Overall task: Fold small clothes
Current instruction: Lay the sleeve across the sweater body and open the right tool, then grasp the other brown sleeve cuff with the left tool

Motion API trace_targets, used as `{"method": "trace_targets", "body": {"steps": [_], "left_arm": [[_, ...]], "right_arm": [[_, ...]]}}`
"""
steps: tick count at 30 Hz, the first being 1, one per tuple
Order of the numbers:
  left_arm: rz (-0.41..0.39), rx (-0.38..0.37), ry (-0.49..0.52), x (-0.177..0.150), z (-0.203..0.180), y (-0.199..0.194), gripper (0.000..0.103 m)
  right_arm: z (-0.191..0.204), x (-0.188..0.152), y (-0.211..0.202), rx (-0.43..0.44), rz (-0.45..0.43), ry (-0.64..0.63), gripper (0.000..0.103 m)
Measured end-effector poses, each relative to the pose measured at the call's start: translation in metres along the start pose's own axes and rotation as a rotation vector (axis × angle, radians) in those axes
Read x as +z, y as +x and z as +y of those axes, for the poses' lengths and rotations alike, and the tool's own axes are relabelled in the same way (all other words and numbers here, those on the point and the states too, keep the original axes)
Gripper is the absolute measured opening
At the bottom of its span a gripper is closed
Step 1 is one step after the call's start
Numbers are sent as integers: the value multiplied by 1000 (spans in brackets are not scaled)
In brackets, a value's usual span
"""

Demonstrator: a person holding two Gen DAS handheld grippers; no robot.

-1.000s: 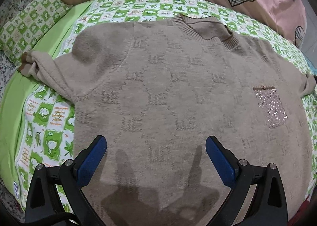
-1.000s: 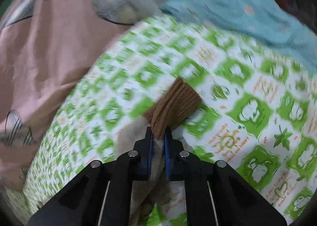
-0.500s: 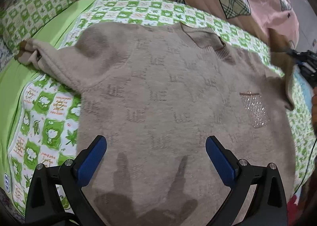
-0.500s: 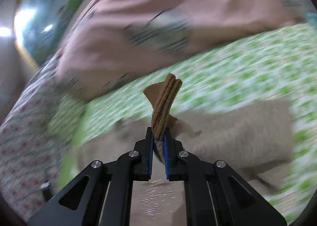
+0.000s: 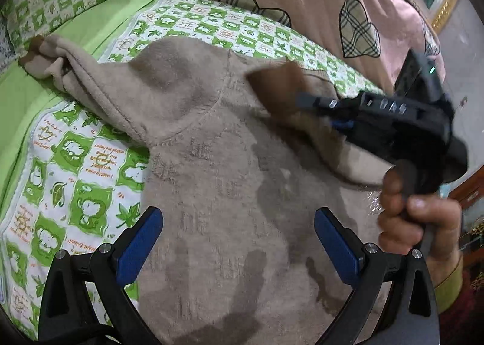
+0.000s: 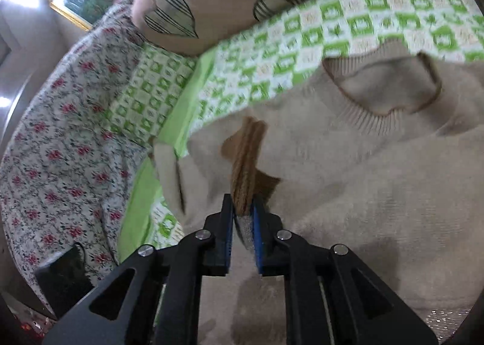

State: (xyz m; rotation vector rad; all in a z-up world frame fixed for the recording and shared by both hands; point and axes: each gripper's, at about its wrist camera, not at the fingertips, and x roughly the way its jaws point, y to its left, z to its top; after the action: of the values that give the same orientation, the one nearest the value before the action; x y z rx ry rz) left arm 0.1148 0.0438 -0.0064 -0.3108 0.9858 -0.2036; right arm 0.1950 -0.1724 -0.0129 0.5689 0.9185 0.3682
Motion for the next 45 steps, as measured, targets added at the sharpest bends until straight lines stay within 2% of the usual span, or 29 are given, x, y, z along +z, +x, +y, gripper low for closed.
{"method": "trace_targets", "body": {"steps": [1,3,4,8,10,12,14,15,16,17,18,19,21,23,25,27,29,31,33,39,40,41,42,43,45], "left_arm": [[1,-12,-6,3,1,1,100],[2,-34,-10,11,1,7,100],[4,-44,-7,14,-1,10,100],[53,-72,-11,32,-6,45,100],[98,-124,-52,42,-4,68,99],[105,-160,-84,49,-3,83,96],[83,-158,-86,56,-5,91,84],[77,-148,-76,59,-8,93,69],[76,-150,-64,60,-10,96,43],[79,-153,-61,61,-11,97,31],[88,-169,-60,60,-12,99,6],[88,-174,-56,60,-15,97,6],[26,-139,-16,61,-22,81,6],[-62,-72,15,68,-21,54,6],[-101,-27,5,75,-6,44,6],[-85,31,-26,78,13,49,6],[-49,-5,-64,76,26,56,6],[-37,-10,-57,73,26,60,6],[-26,-3,-45,71,22,65,6],[-18,1,-43,62,25,63,6],[-20,1,-40,62,25,63,6],[-20,1,-34,63,24,63,6],[-20,-1,-29,63,21,63,6],[-20,-12,-22,65,17,64,6],[-25,-41,-10,69,7,62,7]], "right_arm": [[-3,-2,4,-2,19,18,27],[-7,-4,-1,6,15,48,66],[-6,-6,-7,11,0,54,72],[-13,-15,-51,-14,-93,68,73],[-22,-24,-79,-31,-137,102,73],[-30,-35,-106,-63,-178,128,73],[-38,-45,-129,-102,-212,151,73],[-43,-52,-142,-123,-230,169,73],[-49,-59,-154,-145,-251,187,73],[-52,-64,-163,-167,-266,201,73],[-56,-71,-174,-195,-286,215,73],[-60,-76,-184,-222,-308,230,73],[-69,-85,-200,-262,-342,261,73],[-77,-86,-213,-287,-357,273,73],[-85,-83,-224,-345,-370,283,73],[-95,-77,-231,-375,-380,284,73],[-103,-68,-233,-392,-381,282,73],[-108,-55,-230,-429,-380,249,73],[-119,-34,-215,-504,-325,217,74],[-151,6,-163,-579,-189,157,73],[-153,10,-156,-586,-168,142,73],[-154,11,-152,-594,-157,131,65],[-154,13,-148,-605,-141,109,30],[-154,14,-147,-601,-117,100,17],[-156,17,-158,-592,-136,104,11]]}}
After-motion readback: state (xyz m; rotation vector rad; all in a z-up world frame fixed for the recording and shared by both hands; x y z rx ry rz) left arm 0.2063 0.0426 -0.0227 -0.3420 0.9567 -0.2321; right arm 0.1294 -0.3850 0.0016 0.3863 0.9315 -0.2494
